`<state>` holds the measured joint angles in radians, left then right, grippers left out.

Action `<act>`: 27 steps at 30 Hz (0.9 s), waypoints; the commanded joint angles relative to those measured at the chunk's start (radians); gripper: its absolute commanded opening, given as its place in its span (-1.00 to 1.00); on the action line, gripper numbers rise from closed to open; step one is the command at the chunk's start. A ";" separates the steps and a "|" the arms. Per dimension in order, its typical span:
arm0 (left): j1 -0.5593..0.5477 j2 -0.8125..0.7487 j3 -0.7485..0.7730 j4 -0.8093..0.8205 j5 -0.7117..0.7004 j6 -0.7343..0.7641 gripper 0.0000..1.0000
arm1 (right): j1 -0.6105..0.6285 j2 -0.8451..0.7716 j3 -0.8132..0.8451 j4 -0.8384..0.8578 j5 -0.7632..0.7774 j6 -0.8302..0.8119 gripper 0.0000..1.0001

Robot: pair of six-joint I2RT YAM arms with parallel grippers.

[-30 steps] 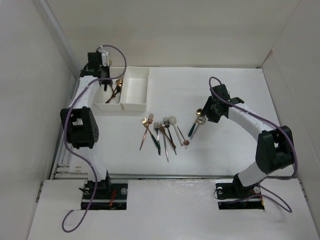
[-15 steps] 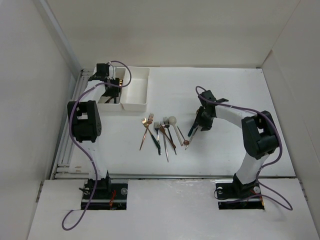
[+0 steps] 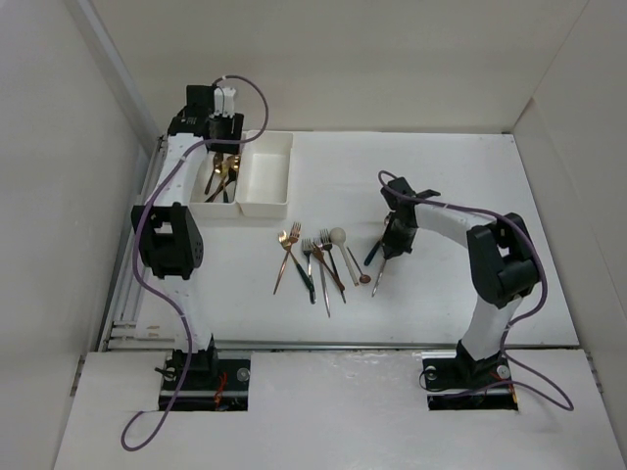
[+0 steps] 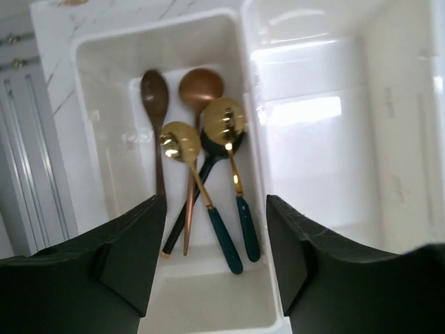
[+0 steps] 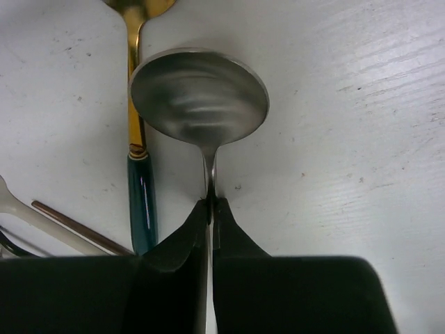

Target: Sort the eating utensils into containers

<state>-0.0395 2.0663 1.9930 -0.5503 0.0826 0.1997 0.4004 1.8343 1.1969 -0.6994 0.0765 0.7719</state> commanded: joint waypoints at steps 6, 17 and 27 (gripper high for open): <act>-0.059 -0.086 0.070 -0.166 0.546 0.161 0.37 | -0.025 -0.206 0.059 -0.025 0.212 -0.009 -1.00; -0.235 -0.089 0.043 -0.082 0.993 0.118 1.00 | 0.155 -0.054 0.587 0.093 0.186 -0.082 -1.00; -0.254 -0.089 -0.060 0.082 1.005 -0.048 1.00 | 0.198 0.065 0.776 0.225 0.031 -0.115 -1.00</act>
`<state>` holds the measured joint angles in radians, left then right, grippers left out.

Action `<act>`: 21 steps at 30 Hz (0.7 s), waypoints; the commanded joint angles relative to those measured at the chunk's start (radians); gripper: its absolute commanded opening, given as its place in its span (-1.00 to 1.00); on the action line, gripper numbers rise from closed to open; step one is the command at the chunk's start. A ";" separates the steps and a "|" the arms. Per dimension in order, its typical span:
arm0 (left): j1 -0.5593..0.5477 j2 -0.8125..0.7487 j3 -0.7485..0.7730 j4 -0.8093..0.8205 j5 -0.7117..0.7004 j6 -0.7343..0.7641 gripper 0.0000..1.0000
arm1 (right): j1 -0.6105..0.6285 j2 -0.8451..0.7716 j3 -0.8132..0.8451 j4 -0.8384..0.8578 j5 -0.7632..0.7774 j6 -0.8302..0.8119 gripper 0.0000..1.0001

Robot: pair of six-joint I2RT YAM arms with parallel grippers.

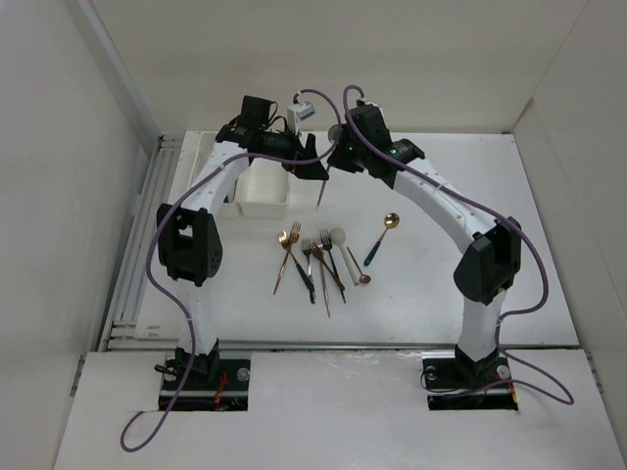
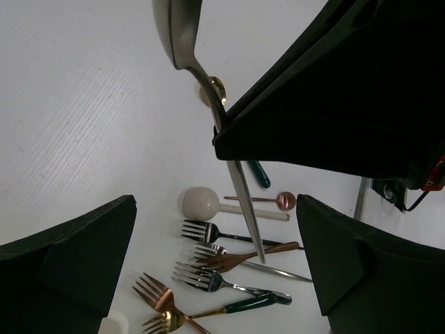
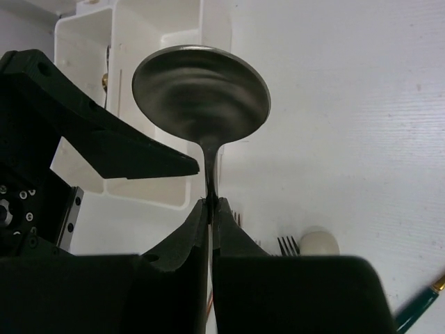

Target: Sort the eating utensils into containers

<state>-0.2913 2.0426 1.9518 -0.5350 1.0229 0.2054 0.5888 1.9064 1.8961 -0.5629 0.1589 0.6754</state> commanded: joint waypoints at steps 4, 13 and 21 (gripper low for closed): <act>-0.011 -0.055 -0.056 0.067 0.065 -0.054 0.84 | 0.009 0.002 0.077 0.109 -0.091 -0.019 -1.00; -0.011 -0.016 -0.057 0.067 0.120 -0.084 -0.68 | 0.009 0.011 0.055 0.155 -0.186 0.009 -1.00; 0.099 -0.045 0.028 0.027 -0.324 -0.109 -1.00 | -0.049 0.001 0.040 -0.004 -0.116 0.036 0.20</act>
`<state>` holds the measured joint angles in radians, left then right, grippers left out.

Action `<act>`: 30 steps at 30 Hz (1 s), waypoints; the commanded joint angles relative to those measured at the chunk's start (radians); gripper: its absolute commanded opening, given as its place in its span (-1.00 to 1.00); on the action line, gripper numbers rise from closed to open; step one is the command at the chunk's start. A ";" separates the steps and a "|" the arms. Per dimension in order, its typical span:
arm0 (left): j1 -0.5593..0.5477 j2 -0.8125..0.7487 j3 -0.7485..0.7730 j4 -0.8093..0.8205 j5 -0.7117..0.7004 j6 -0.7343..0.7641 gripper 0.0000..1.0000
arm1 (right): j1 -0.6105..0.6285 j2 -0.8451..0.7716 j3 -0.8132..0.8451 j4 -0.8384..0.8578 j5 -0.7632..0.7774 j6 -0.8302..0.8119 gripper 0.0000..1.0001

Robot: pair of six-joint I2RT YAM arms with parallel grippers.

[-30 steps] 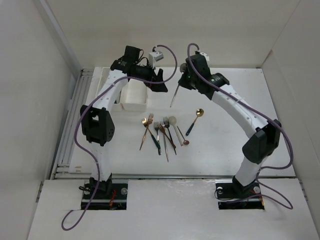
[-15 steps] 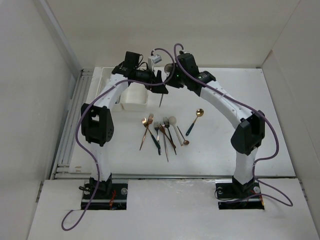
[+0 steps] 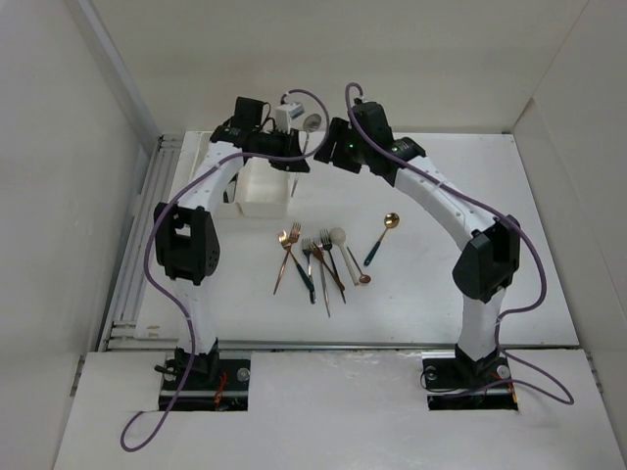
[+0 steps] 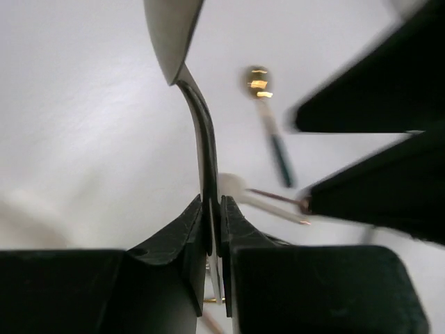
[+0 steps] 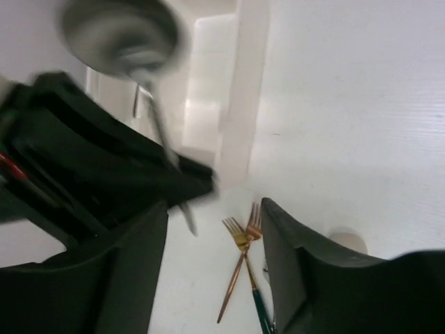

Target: Sort the eating utensils into containers

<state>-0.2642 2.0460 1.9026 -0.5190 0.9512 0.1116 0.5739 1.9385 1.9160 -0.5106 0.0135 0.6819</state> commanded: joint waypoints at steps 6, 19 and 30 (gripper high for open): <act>0.141 -0.017 0.124 -0.018 -1.011 0.046 -1.00 | -0.112 -0.148 -0.228 -0.120 0.104 0.050 0.53; 0.207 0.075 -0.045 0.056 -1.195 0.066 -0.36 | -0.132 -0.118 -0.514 -0.253 0.145 0.039 0.61; 0.207 0.016 0.001 0.034 -1.184 0.076 0.04 | -0.132 0.034 -0.517 -0.189 0.013 -0.041 0.18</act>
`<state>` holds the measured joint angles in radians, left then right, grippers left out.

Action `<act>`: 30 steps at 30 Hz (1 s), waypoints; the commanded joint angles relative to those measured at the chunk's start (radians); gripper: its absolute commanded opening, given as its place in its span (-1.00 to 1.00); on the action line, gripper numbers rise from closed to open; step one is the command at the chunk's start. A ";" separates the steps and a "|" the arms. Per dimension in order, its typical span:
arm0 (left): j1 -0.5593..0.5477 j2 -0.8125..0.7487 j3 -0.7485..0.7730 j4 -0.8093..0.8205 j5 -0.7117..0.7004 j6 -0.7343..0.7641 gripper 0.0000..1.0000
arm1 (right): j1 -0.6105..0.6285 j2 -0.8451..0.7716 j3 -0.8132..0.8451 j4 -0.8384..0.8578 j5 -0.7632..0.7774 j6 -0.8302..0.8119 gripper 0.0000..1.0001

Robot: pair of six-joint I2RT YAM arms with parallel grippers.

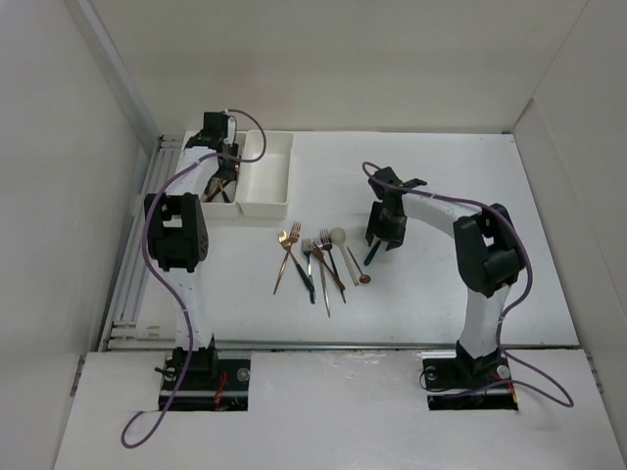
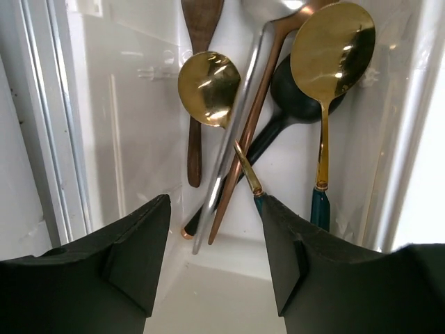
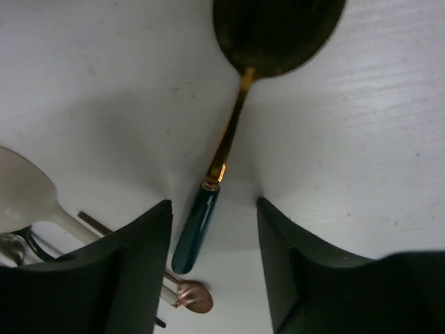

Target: Sort the eating utensils into containers

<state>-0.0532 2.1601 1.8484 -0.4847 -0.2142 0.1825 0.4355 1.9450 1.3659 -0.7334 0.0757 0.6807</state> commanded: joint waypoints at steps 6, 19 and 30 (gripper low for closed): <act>-0.016 -0.160 0.126 -0.063 0.100 0.023 0.14 | -0.006 0.078 0.033 0.043 -0.060 -0.040 -0.62; -0.249 -0.167 0.160 -0.278 1.024 0.224 0.68 | 0.006 -0.014 0.442 0.077 0.004 -0.110 -1.00; -0.260 -0.134 0.229 -0.144 1.242 0.049 0.86 | 0.095 0.028 0.599 0.304 -0.240 0.005 -1.00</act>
<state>-0.3180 2.0377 2.0449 -0.6693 0.9318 0.2741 0.5335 1.9583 1.9179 -0.5232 -0.0933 0.6342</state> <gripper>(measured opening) 0.928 0.130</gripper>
